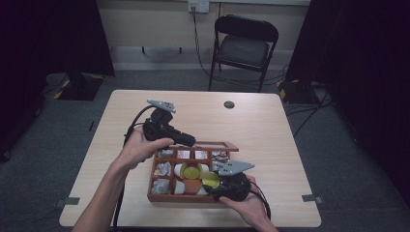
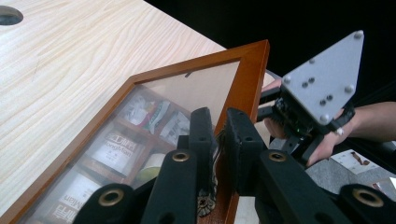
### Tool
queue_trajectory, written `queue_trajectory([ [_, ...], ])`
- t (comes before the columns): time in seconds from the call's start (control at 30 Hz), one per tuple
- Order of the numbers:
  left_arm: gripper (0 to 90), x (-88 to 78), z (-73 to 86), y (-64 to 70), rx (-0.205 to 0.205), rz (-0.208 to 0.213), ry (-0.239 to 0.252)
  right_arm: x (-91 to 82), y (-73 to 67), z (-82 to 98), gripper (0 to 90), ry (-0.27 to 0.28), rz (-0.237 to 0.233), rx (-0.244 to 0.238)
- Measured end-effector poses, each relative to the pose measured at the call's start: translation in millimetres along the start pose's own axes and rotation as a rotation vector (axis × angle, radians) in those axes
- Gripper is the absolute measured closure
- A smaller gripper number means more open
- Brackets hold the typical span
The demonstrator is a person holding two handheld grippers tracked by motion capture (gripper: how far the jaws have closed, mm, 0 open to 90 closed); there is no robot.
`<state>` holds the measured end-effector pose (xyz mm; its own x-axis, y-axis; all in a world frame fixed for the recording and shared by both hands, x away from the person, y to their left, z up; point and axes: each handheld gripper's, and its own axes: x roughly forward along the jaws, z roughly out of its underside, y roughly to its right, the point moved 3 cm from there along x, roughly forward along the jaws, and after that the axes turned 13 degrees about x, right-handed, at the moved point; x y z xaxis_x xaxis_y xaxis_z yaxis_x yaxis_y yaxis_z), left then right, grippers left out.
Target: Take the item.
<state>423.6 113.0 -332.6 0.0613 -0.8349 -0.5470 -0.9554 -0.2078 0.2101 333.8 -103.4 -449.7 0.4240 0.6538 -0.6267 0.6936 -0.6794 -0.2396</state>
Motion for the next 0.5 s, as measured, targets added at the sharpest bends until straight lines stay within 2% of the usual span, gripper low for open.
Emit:
queue_trajectory([
  [0.13,81.5,0.5,0.5,0.8,0.001,-0.001,-0.004,-8.6,5.2,0.2,38.1,0.014,0.01,0.005],
  [0.33,81.5,0.5,0.6,0.8,0.001,0.001,-0.006,-22.1,21.8,4.5,38.1,0.049,0.028,0.056],
  [0.5,81.5,0.3,0.5,1.0,0.001,-0.005,-0.003,-31.4,34.6,4.3,38.1,0.081,0.052,0.079],
])
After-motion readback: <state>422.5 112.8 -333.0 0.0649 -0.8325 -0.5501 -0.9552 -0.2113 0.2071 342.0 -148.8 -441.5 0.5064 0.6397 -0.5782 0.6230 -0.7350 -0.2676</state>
